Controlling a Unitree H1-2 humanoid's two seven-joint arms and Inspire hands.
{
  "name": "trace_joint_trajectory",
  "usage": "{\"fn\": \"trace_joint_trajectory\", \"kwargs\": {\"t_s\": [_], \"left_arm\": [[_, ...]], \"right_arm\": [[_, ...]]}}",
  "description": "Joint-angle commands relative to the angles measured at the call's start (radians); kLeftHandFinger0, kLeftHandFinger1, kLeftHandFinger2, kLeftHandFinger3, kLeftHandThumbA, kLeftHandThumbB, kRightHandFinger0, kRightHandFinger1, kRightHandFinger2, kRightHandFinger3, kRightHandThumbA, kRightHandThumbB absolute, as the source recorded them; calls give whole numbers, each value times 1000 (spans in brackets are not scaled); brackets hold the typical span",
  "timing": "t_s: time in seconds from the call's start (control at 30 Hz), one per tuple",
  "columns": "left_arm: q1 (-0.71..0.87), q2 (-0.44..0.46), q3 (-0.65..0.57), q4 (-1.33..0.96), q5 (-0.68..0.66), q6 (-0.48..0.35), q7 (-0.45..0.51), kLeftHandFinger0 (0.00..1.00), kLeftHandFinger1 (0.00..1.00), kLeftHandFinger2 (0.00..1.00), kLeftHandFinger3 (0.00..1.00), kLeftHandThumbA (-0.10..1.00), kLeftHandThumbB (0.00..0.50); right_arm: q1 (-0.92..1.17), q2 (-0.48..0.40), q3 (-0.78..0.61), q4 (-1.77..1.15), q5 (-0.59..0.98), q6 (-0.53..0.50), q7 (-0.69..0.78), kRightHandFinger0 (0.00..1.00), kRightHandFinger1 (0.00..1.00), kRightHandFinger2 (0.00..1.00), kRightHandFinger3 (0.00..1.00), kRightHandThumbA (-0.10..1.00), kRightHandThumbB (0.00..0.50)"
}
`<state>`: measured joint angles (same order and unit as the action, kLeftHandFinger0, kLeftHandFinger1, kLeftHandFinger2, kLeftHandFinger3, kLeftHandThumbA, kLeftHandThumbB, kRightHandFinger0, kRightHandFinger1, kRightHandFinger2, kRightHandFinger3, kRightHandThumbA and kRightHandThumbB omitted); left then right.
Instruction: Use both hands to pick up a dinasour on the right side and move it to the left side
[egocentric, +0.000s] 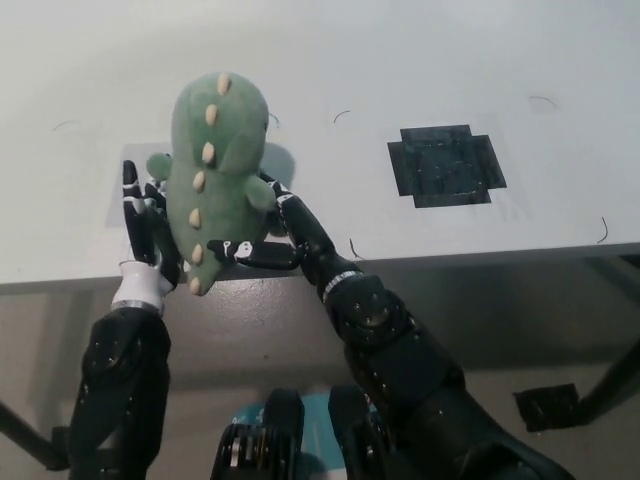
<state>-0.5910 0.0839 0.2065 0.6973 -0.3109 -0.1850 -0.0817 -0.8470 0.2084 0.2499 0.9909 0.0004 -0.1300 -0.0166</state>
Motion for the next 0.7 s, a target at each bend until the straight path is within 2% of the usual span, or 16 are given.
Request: {"fn": "trace_joint_trajectory", "kwargs": {"t_s": [0.0,0.07,0.17,0.3,0.43,0.67], "left_arm": [[-49,10,20,22,-54,82,-40,1000,1000,1000,1000,1000,367],[-56,16,20,34,-42,82,-35,1000,1000,1000,1000,1000,362],[-66,29,29,53,-50,81,-46,1000,1000,1000,1000,1000,358],[-74,29,22,54,-38,73,-38,1000,1000,1000,1000,1000,350],[-84,27,13,48,-25,94,-19,1000,1000,1000,1000,1000,375],[-113,40,32,48,-38,120,6,1000,1000,1000,1000,1000,373]], "right_arm": [[-86,93,29,36,-40,36,61,1000,1000,1000,1000,1000,196],[-91,97,27,39,-44,39,60,1000,1000,1000,1000,1000,193],[-107,104,18,60,-34,20,75,1000,1000,1000,1000,1000,143],[-126,102,5,79,-24,17,82,1000,1000,1000,1000,1000,138],[-136,96,1,84,-26,11,78,1000,1000,1000,1000,1000,133],[-198,101,-1,151,-37,-14,63,1000,1000,1000,1000,1000,154]]}}
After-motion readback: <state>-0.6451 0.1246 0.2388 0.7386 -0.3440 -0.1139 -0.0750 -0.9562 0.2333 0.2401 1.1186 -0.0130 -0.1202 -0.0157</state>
